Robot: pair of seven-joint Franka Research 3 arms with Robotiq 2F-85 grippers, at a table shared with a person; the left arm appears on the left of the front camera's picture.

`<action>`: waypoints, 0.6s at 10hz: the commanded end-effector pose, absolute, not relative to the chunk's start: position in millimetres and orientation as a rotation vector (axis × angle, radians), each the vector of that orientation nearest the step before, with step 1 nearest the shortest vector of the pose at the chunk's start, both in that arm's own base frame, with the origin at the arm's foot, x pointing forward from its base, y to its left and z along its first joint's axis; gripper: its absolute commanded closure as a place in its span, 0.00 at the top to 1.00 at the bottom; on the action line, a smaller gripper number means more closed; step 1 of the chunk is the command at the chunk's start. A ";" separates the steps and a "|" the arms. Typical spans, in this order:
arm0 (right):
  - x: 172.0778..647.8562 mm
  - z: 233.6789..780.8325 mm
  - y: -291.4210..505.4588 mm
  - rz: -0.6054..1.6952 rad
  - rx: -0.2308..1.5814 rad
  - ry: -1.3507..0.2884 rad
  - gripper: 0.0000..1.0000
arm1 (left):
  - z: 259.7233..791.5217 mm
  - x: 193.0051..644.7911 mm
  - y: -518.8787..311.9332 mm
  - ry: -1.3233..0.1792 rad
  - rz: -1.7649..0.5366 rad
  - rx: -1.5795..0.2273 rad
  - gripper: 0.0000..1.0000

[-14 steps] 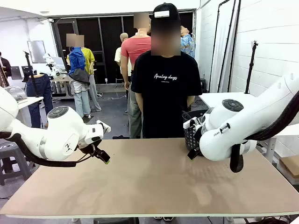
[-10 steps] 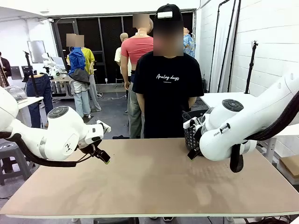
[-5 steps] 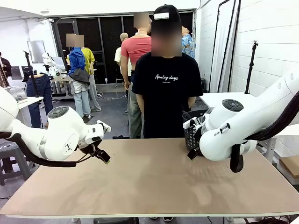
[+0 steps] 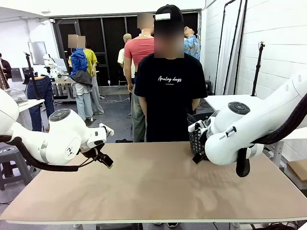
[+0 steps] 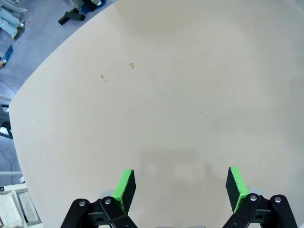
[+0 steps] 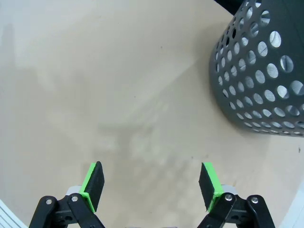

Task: Fold the training pants.
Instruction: Grab both ends of the Training pants handed by a person.

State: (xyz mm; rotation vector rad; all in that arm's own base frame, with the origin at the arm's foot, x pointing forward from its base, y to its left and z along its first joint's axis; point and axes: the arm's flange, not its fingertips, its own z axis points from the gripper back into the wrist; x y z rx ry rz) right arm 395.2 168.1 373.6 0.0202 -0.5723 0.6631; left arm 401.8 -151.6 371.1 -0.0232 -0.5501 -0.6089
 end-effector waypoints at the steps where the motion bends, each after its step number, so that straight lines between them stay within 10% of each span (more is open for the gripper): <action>1: 395.3 373.6 168.0 0.663 0.021 -0.572 1.00 | 371.1 402.2 -150.7 -0.550 -0.607 -0.023 1.00; 6: 383.6 420.0 161.4 0.663 0.091 -0.570 1.00 | 423.9 386.0 -151.3 -0.524 -0.608 -0.036 1.00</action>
